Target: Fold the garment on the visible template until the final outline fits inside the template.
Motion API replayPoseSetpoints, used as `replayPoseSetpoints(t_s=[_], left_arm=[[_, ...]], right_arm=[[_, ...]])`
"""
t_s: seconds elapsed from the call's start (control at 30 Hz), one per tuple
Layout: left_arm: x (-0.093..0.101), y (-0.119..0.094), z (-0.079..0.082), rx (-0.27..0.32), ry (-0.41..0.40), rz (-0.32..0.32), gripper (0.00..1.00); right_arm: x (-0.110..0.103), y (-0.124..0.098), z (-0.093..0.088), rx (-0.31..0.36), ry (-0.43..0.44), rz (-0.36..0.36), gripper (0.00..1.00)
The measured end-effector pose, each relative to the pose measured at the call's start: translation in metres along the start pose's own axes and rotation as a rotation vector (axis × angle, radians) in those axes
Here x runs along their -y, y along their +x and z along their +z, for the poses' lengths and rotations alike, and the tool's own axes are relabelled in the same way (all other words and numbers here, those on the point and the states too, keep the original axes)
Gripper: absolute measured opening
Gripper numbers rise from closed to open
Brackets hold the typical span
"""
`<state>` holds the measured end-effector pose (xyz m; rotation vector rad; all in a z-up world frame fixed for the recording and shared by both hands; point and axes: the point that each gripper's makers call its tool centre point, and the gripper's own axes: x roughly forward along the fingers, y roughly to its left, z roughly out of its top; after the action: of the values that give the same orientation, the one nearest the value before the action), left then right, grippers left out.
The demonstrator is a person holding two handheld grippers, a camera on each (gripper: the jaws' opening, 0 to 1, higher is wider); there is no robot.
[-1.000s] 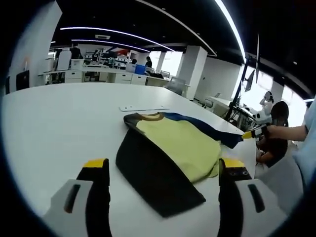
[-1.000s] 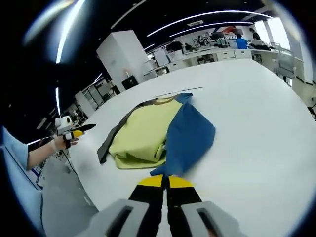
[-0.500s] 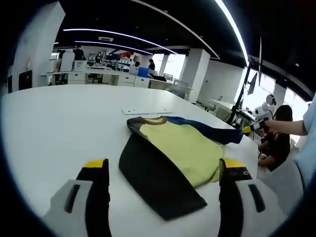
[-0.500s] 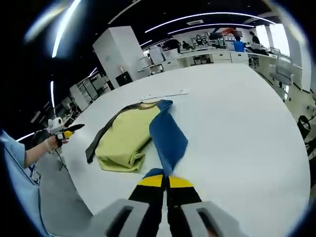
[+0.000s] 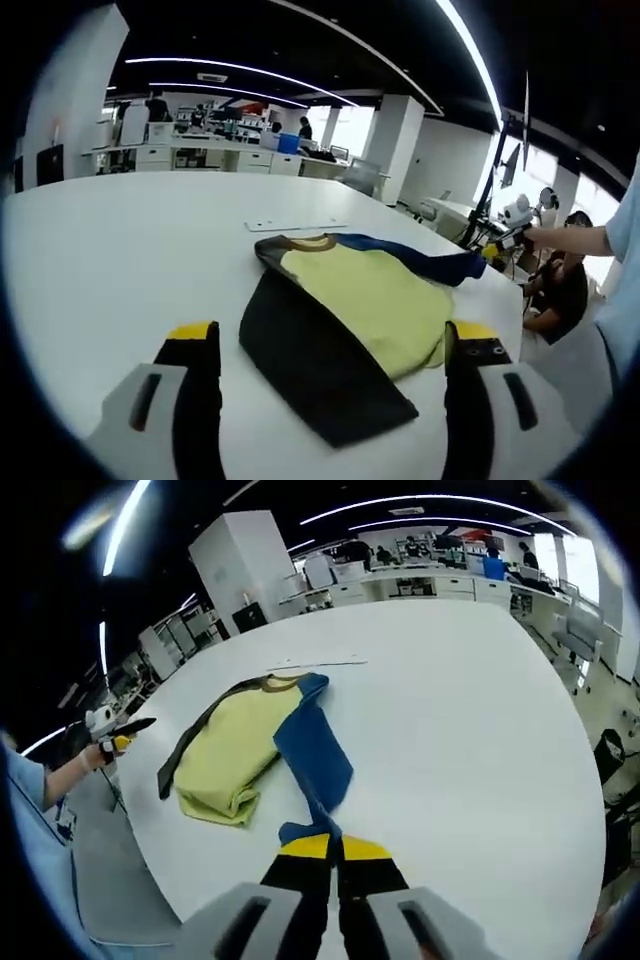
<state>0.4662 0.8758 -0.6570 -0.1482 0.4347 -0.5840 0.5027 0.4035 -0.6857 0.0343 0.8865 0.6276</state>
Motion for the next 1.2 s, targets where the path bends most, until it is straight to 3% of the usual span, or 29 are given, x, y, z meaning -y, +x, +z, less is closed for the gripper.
replayPoseSetpoints(t_s=[0.1,0.53,0.97,1.2], left_arm=[[0.0,0.002,0.001,0.004,0.0,-0.002,0.9],[0.005,0.009,-0.006,0.012,-0.018,-0.001,0.89],[0.004,0.014,-0.008,0.004,-0.023,0.002,0.89],[0.003,0.015,-0.009,0.0,-0.031,0.008,0.89]], right_arm=[[0.008,0.001,0.002,-0.004,0.039,0.009,0.0],[0.065,0.006,0.003,-0.081,0.069,-0.054,0.0],[0.098,0.015,0.0,-0.195,0.006,-0.09,0.0],[0.124,0.021,0.002,-0.267,-0.032,-0.146,0.0]])
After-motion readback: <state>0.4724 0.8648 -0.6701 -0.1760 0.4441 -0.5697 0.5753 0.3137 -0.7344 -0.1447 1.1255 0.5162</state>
